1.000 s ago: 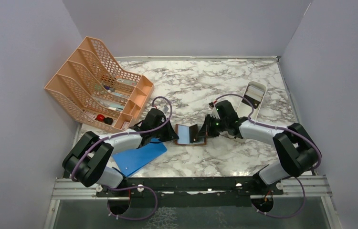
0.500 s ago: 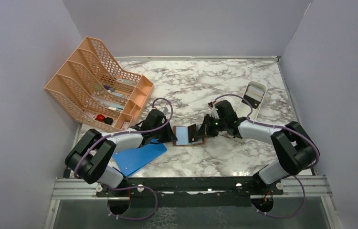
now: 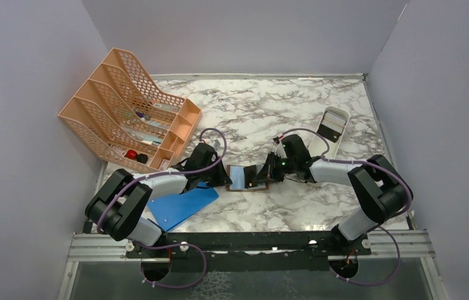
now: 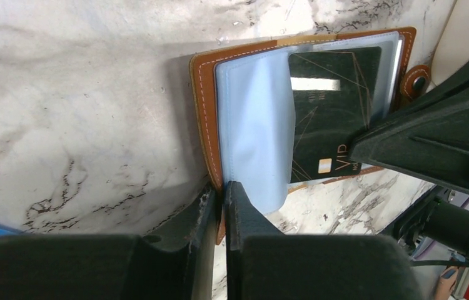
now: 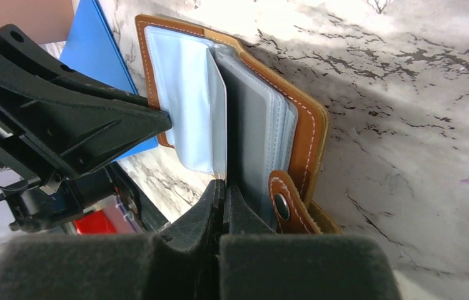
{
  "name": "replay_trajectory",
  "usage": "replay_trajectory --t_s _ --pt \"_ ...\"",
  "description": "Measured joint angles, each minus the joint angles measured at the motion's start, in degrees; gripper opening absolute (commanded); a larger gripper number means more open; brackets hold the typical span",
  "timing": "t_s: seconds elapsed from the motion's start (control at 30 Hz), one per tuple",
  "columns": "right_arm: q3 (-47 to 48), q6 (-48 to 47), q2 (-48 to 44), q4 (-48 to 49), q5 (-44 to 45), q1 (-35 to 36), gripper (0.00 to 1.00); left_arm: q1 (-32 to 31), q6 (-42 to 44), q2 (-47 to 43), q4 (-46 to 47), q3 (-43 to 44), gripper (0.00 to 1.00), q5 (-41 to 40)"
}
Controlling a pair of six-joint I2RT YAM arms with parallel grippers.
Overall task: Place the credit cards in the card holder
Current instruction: Insert the credit card into the card holder.
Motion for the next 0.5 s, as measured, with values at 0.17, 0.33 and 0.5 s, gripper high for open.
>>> replay_trajectory --t_s 0.17,0.33,0.5 --pt "-0.9 2.7 1.8 2.9 -2.0 -0.1 0.01 0.0 0.1 0.0 0.0 0.0 0.10 0.1" --pt "-0.9 4.0 2.0 3.1 -2.3 -0.1 0.01 0.1 0.1 0.0 0.0 0.0 0.11 0.2" --pt "-1.5 4.9 1.6 3.1 -1.6 -0.1 0.01 0.1 0.0 0.0 0.5 -0.3 0.10 0.3"
